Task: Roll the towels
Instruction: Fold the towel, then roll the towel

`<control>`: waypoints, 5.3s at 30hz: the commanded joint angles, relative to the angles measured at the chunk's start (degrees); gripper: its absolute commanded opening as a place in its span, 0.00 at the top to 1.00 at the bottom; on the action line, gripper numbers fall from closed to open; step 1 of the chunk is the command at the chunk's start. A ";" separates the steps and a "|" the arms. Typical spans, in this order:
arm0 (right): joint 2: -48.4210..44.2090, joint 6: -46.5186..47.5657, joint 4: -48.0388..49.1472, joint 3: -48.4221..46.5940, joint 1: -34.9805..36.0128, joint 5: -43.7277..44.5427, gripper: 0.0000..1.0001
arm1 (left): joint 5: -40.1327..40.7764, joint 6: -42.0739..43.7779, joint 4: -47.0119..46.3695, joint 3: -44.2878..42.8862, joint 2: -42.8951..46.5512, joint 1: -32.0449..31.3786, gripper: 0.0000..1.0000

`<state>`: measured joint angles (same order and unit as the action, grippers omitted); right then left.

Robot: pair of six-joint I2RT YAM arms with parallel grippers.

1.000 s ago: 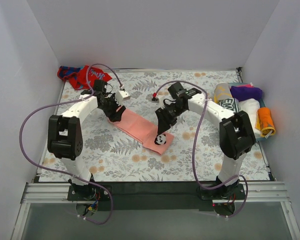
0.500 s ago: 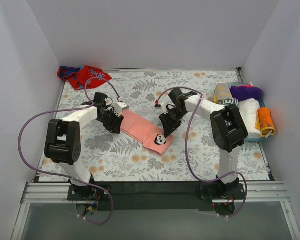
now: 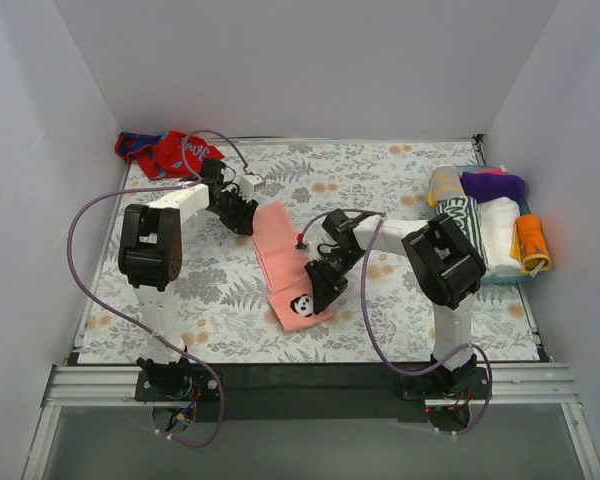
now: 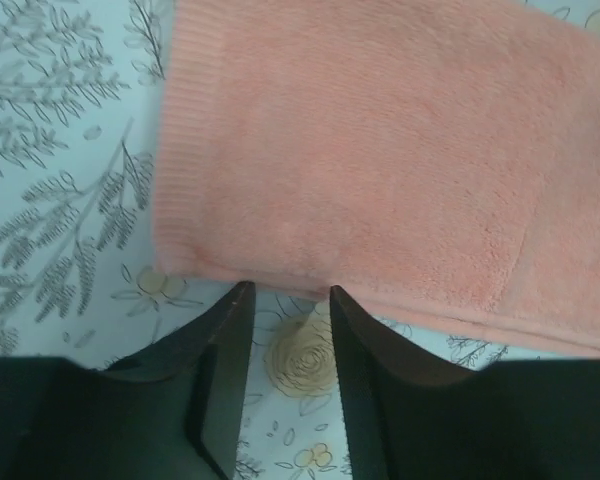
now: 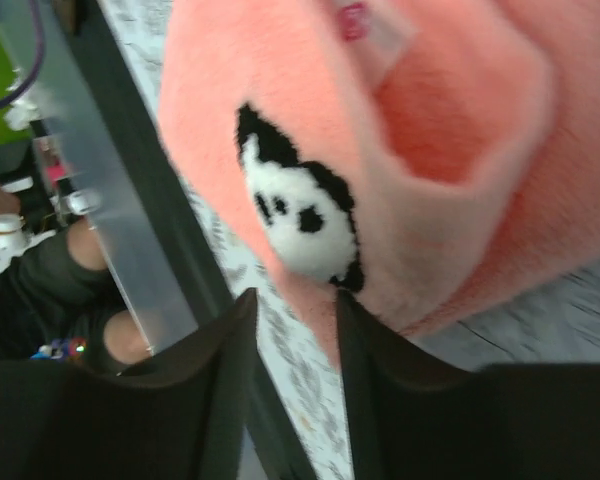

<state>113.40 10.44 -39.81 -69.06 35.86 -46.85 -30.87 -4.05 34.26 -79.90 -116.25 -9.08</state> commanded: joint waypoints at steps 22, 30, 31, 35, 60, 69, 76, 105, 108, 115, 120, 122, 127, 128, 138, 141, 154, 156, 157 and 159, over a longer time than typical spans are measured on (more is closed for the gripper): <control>-2.49 -2.61 1.93 -13.47 -2.72 5.63 0.56 | -12.98 7.13 2.57 14.40 29.39 0.29 0.28; 0.06 -3.67 4.04 -13.47 0.62 6.95 0.59 | -7.64 16.18 5.63 26.28 44.78 -6.03 0.22; 0.24 -3.76 4.21 -13.39 0.71 7.04 0.59 | -7.28 16.97 6.16 27.50 45.14 -6.82 0.22; 1.81 -4.02 4.74 -12.16 0.88 8.61 0.61 | -4.90 18.99 6.87 30.23 47.07 -12.69 0.22; 1.12 -5.60 7.20 -6.97 0.27 14.50 0.99 | 15.13 11.89 -7.09 37.97 44.71 -47.34 0.41; 1.03 -6.92 7.73 -4.51 0.18 16.18 0.99 | 23.66 9.24 -10.44 37.80 34.78 -54.11 0.44; 0.42 -6.75 7.47 -4.95 -0.17 15.48 0.89 | 23.23 7.48 -7.72 35.61 31.17 -54.38 0.72; -45.29 18.47 17.13 18.26 7.10 13.36 0.31 | -32.76 42.19 38.32 10.12 -1.17 -18.61 0.95; -43.36 20.49 18.19 17.90 11.49 16.34 0.29 | -33.02 43.69 39.91 9.06 -3.81 -17.99 0.95; -36.87 25.68 28.10 19.66 23.55 28.64 0.18 | -33.38 44.92 40.71 9.41 -7.33 -17.73 0.94; -32.64 27.35 33.65 21.15 29.61 32.95 0.18 | -32.85 45.36 41.32 8.36 -8.91 -17.20 0.94; -30.88 27.71 36.46 21.86 30.85 34.19 0.19 | -32.85 45.71 41.50 8.18 -9.26 -16.76 0.93; -27.19 28.76 41.20 24.14 31.12 36.91 0.28 | -33.20 46.42 42.20 7.39 -9.79 -16.06 0.92; -26.84 28.94 41.48 24.41 31.12 37.18 0.30 | -33.20 46.50 42.29 7.21 -9.88 -15.97 0.92; -21.57 29.29 42.71 23.35 29.62 38.33 0.52 | -32.85 48.26 43.61 6.51 -10.14 -15.62 0.90; -19.64 29.73 41.32 21.95 29.54 37.98 0.79 | -33.11 48.61 43.96 6.60 -10.14 -15.62 0.89; -17.08 25.16 21.72 9.83 19.88 17.24 0.99 | -33.91 39.39 36.41 9.67 7.07 -7.28 0.55; -15.59 23.94 18.74 7.20 18.73 13.56 0.99 | -33.20 37.64 35.18 10.11 10.85 -4.04 0.53; -15.06 23.67 17.59 6.31 17.85 12.41 0.99 | -33.03 37.11 34.74 10.90 11.82 -2.71 0.53; -13.31 22.71 15.22 4.21 16.62 9.78 0.99 | -31.80 34.92 32.46 12.21 15.25 1.58 0.53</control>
<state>98.13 35.86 -17.63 -60.77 54.00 -28.45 -63.66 34.44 71.42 -69.56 -106.08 -12.36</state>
